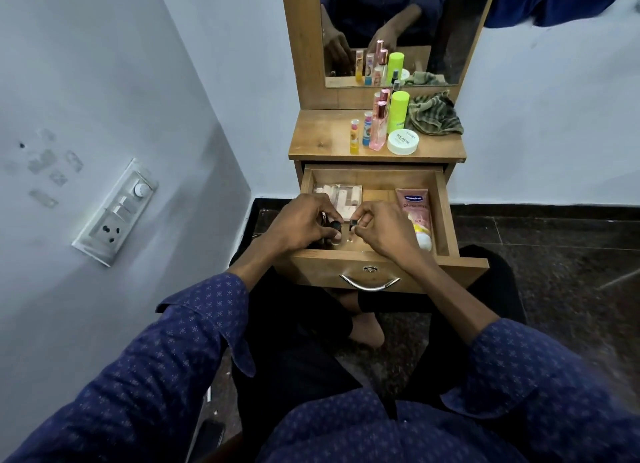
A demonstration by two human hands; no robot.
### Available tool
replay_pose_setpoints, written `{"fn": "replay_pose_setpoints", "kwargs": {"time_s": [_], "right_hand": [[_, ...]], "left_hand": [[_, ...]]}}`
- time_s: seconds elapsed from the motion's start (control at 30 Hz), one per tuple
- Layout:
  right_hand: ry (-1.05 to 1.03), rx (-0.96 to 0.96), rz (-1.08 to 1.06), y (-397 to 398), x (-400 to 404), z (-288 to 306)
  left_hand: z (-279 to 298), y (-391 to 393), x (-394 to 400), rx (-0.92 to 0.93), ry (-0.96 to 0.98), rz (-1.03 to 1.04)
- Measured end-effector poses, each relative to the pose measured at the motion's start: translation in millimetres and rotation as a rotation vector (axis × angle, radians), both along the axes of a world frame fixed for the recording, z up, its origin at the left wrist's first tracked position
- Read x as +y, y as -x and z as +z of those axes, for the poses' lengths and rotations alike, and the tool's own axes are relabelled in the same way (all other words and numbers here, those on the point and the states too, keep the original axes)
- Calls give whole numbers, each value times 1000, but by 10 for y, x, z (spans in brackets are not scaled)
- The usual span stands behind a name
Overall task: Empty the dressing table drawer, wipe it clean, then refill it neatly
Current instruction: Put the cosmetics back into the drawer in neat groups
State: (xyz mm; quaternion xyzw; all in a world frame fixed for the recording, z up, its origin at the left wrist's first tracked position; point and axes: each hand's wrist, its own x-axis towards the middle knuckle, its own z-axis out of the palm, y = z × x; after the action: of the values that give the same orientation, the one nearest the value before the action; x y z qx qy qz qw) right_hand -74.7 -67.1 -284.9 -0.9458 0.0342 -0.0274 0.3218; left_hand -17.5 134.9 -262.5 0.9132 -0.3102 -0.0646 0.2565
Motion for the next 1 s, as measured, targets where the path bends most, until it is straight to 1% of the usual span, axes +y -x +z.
{"fn": "replay_pose_setpoints", "kwargs": {"time_s": [0.13, 0.3, 0.5, 0.77, 1.0], "right_hand": [[35, 46, -17, 9, 6, -62], [45, 96, -12, -13, -15, -128], [61, 102, -18, -22, -6, -140], [40, 157, -11, -46, -12, -166], [21, 152, -18, -77, -71, -152]], "left_hand": [[-4, 9, -17, -14, -128, -28], [-5, 28, -25, -8, -198, -49], [42, 47, -32, -74, -318, -49], [64, 52, -85, -168, -406, -88], [57, 26, -118, -175, -377, -115]]}}
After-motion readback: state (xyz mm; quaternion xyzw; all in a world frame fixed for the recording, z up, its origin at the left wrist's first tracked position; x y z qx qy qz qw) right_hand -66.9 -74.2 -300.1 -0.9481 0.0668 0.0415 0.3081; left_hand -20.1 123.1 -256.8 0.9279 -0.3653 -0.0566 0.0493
